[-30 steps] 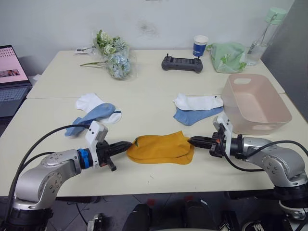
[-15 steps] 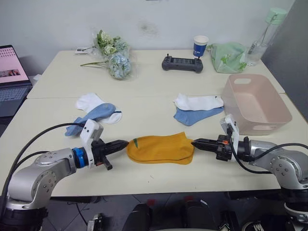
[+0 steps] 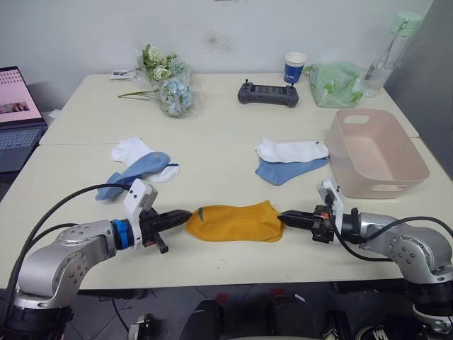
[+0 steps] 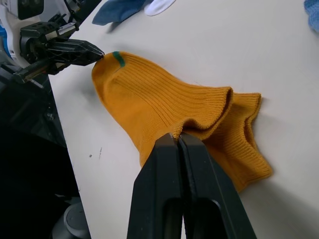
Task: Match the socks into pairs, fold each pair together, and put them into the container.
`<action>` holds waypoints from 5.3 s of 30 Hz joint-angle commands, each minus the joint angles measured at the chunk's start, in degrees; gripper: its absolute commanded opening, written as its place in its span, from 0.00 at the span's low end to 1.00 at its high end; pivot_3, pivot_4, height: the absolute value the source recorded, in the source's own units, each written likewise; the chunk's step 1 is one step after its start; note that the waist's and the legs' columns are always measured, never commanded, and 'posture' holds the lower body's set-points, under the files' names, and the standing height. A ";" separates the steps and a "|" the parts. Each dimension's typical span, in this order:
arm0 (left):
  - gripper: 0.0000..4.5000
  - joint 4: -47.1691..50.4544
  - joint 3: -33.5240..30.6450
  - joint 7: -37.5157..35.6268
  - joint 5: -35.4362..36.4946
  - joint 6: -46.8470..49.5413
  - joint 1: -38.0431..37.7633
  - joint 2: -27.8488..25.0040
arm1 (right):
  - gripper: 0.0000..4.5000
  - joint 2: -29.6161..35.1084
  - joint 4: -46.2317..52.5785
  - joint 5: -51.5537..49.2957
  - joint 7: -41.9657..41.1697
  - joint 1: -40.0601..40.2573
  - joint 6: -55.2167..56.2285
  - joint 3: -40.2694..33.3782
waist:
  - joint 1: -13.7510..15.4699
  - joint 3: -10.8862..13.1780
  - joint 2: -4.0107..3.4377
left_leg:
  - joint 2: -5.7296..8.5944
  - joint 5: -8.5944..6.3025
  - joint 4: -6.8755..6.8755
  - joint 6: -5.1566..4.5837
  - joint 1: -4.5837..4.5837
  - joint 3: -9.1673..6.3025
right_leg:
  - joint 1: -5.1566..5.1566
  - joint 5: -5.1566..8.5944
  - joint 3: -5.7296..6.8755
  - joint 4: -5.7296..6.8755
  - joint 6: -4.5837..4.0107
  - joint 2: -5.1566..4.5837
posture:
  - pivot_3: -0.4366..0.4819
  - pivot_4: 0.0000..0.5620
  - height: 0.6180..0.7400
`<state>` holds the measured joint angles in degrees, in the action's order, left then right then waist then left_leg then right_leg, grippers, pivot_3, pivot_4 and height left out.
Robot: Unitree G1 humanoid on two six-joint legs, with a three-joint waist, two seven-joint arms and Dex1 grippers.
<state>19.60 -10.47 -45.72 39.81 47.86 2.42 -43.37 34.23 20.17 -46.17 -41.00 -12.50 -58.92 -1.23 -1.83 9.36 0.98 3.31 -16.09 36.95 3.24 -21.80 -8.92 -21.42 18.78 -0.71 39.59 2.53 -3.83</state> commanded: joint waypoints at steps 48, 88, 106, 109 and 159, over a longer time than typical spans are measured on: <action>0.01 -18.20 15.14 -6.28 -26.54 -41.58 3.03 5.68 | 0.00 0.64 -13.88 35.91 -7.71 1.11 44.22 15.50 | 0.01 -0.04 -0.02 | 0.04 0.02 0.01 0.03 0.19 -0.01 | 0.18 -0.02 0.01 -0.03 0.03 0.13 | 0.48 0.27 1.00; 0.15 -0.24 5.73 -12.85 -11.73 -23.45 1.87 -0.30 | 0.77 -1.90 -5.36 22.95 -7.11 -3.90 19.39 9.89 | -0.03 -0.03 -0.03 | -0.01 0.02 0.00 0.04 0.06 -0.08 | 0.06 -0.02 0.03 -0.02 0.02 0.05 | 0.48 0.27 1.00; 1.00 -1.14 -0.96 -11.33 -9.91 -21.25 -0.35 -2.50 | 0.64 -4.09 -6.72 24.64 -4.74 -5.19 16.31 12.78 | -0.03 -0.03 -0.03 | 0.00 0.02 0.01 0.03 0.05 -0.09 | 0.06 -0.02 0.05 -0.04 0.02 0.05 | 0.48 0.27 1.00; 1.00 -0.58 -1.88 -13.32 -9.99 -21.72 -2.79 -4.57 | 0.39 -4.11 -6.81 23.54 -5.68 -4.94 15.36 12.50 | -0.16 -0.02 -0.05 | 0.00 0.02 -0.02 0.03 0.06 -0.07 | 0.04 -0.02 0.00 -0.04 0.02 0.05 | 0.48 0.27 1.00; 0.00 -17.23 27.16 -12.01 -26.61 -25.07 16.44 14.56 | 0.00 -12.50 -7.80 -1.18 -6.74 -14.05 -1.58 5.84 | -0.01 -0.05 -0.05 | 0.14 0.09 0.12 0.16 0.00 -0.09 | 0.11 -0.05 0.11 -0.06 0.07 0.10 | 0.48 0.27 1.00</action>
<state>0.10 17.85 -58.01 12.07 20.21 20.12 -27.84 22.23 12.65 -48.30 -47.60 -26.03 -63.11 4.05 -1.84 9.31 0.93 3.41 -16.00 37.07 3.40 -21.79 -9.02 -21.32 18.73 -0.61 39.55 2.59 -3.72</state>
